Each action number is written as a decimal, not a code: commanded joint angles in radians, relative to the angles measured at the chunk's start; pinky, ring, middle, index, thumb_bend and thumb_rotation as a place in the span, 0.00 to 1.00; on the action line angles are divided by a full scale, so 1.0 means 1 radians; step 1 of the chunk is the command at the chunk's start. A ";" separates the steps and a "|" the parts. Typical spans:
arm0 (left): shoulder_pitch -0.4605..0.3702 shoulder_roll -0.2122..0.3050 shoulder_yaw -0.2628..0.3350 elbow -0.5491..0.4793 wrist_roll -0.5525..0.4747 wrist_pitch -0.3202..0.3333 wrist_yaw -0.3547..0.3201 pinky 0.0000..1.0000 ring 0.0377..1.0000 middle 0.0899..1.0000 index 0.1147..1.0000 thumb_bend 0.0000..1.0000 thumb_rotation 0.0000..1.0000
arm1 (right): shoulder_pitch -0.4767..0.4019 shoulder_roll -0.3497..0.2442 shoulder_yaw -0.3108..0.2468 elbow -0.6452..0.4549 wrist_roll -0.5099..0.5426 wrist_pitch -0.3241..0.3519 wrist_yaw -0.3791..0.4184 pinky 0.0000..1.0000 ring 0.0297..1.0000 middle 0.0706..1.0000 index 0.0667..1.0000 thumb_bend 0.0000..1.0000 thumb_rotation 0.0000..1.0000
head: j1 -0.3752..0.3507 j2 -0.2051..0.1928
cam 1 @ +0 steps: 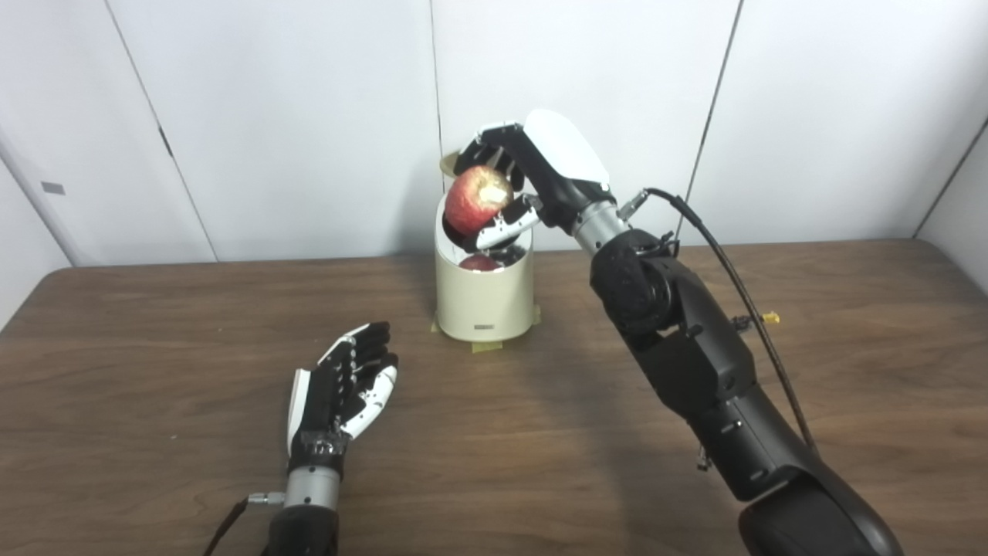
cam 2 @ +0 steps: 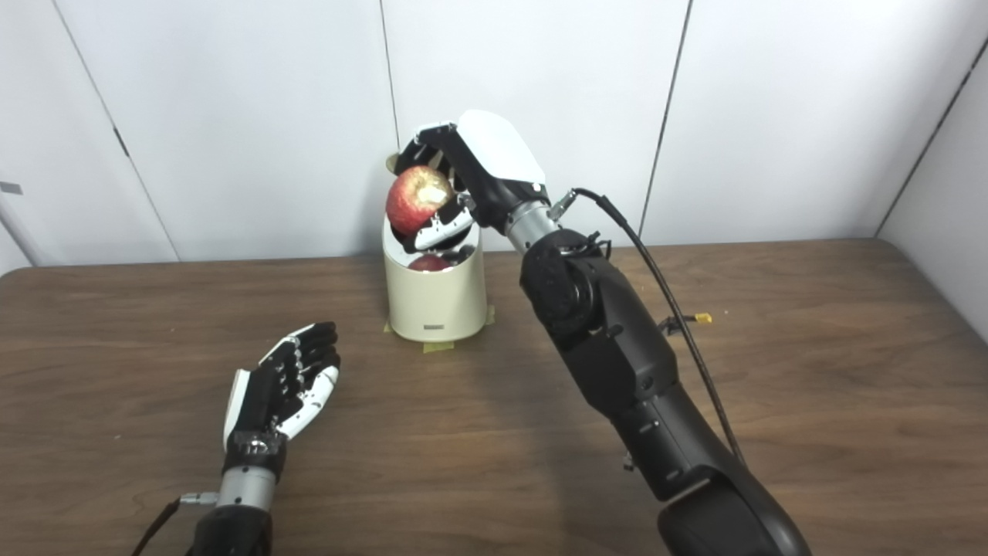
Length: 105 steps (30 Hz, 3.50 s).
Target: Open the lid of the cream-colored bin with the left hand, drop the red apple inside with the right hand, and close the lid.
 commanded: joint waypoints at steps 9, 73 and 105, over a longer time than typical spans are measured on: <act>0.019 -0.013 -0.007 -0.010 0.014 -0.028 0.009 0.76 0.77 0.77 0.74 0.34 0.25 | -0.076 -0.009 0.000 0.052 -0.001 -0.055 -0.087 0.33 0.38 0.46 0.49 0.50 0.00 | -0.001 0.004; 0.026 -0.009 -0.012 -0.018 0.023 -0.040 0.004 0.75 0.75 0.74 0.74 0.28 0.26 | -0.071 -0.028 0.080 0.037 -0.115 0.086 -0.074 0.56 0.66 0.66 0.67 0.82 0.10 | -0.006 0.010; 0.015 -0.007 0.001 0.007 0.013 -0.058 0.009 0.72 0.73 0.74 0.72 0.28 0.23 | 0.147 -0.039 -0.129 -0.260 0.125 -0.022 -0.124 0.35 0.40 0.45 0.47 0.50 0.00 | -0.024 0.003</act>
